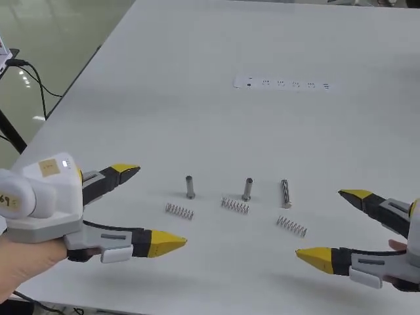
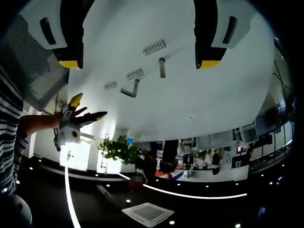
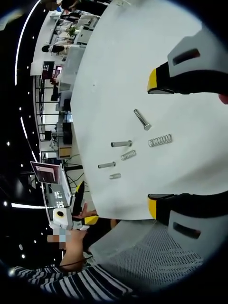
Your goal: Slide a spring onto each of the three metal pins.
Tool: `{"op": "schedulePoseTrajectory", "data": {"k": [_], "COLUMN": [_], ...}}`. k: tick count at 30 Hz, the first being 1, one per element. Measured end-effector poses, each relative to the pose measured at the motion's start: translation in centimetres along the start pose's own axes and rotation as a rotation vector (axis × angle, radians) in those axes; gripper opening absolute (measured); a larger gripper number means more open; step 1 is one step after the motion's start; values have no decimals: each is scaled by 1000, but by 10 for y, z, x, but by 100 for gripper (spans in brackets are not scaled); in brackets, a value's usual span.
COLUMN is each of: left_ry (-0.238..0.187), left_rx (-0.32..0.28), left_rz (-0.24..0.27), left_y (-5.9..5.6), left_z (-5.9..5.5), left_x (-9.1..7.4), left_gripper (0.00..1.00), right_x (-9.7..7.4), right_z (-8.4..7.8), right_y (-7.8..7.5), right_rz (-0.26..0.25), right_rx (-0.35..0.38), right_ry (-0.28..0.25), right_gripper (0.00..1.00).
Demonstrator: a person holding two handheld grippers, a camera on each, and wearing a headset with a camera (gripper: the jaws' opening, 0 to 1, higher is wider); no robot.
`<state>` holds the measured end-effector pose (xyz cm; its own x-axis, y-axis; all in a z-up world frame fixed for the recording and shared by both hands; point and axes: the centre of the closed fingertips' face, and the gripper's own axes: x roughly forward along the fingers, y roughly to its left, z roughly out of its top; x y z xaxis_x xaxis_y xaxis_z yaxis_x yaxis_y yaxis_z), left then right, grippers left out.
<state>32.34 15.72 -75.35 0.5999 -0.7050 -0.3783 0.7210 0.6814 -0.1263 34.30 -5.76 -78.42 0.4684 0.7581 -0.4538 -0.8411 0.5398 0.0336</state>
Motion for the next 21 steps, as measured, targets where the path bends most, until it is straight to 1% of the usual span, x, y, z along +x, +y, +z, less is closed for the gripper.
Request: {"op": "schedulePoseTrajectory", "data": {"k": [5,9,13,16,18,21], "left_ry": [8,8,9,9,11,16], "left_rx": [1,-14,-15,-16,-21,-23], "left_rz": [-5,-4,-1,3,3,0], "left_y": [-3,-2,-2,-1,-1,-2], "left_z": [-2,-4,-6,-7,-8,-9], "left_x": [0,0,-1,-2,-2,-2], "left_gripper": [97,97,97,97,97,97], "right_x": [2,5,7,9,12,18], "right_z": [3,4,7,10,15,19], "right_y": [0,1,0,-3,-7,-15], "right_rz": [1,8,11,11,8,-4], "right_rx": [3,-2,5,7,17,15], "right_ry": [1,6,1,1,-18,-20], "right_gripper": [87,86,85,83,80,79]}}
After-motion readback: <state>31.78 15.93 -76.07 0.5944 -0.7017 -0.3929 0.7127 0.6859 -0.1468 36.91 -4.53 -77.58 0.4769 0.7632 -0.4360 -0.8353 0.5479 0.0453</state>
